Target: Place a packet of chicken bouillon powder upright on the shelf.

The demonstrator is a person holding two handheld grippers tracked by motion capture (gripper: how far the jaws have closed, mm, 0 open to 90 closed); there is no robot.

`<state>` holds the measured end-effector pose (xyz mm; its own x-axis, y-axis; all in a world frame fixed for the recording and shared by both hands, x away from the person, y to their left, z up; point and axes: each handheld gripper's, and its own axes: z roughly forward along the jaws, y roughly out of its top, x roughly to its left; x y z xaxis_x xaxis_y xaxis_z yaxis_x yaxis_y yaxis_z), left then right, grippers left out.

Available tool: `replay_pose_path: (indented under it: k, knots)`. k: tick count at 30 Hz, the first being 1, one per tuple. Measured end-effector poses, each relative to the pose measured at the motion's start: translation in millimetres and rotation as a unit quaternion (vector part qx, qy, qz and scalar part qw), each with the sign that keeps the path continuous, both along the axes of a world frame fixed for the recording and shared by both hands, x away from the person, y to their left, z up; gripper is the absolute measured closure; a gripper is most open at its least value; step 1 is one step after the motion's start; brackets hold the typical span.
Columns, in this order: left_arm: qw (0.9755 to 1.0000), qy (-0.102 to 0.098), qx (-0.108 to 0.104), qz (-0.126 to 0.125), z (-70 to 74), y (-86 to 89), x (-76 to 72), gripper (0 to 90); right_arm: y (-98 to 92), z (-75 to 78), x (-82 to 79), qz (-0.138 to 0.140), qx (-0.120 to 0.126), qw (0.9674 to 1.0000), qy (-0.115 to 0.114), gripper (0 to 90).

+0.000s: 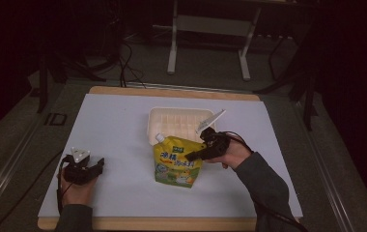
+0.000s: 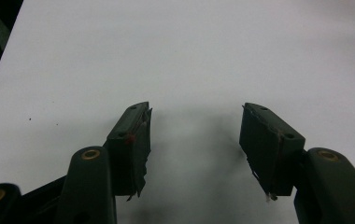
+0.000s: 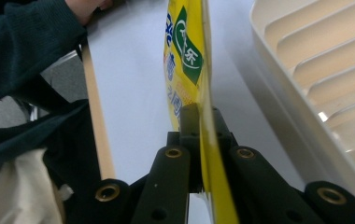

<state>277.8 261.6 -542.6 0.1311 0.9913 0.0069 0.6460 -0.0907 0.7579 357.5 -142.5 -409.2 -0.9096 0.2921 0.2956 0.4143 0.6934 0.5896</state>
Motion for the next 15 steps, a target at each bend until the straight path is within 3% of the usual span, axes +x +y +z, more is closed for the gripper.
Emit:
replay_pose_path:
  k: [3, 8, 15]
  knots:
    - [1.0000, 0.000, 0.000, 0.000, -0.1, 0.1, 0.0, 42.8, 0.4, 0.6, -0.8, -0.016, 0.000, 0.9995, 0.026, 89.9]
    - [1.0000, 0.000, 0.000, 0.000, -0.1, -0.2, 0.1, 42.8, -5.6, -5.8, 1.9, -0.037, 0.029, 0.9964, 0.071, 90.0]
    - [1.0000, 0.000, 0.001, 0.000, -0.1, -0.3, 0.1, 42.7, -15.3, -13.2, -1.3, -0.039, 0.066, 0.9922, 0.098, 90.0]
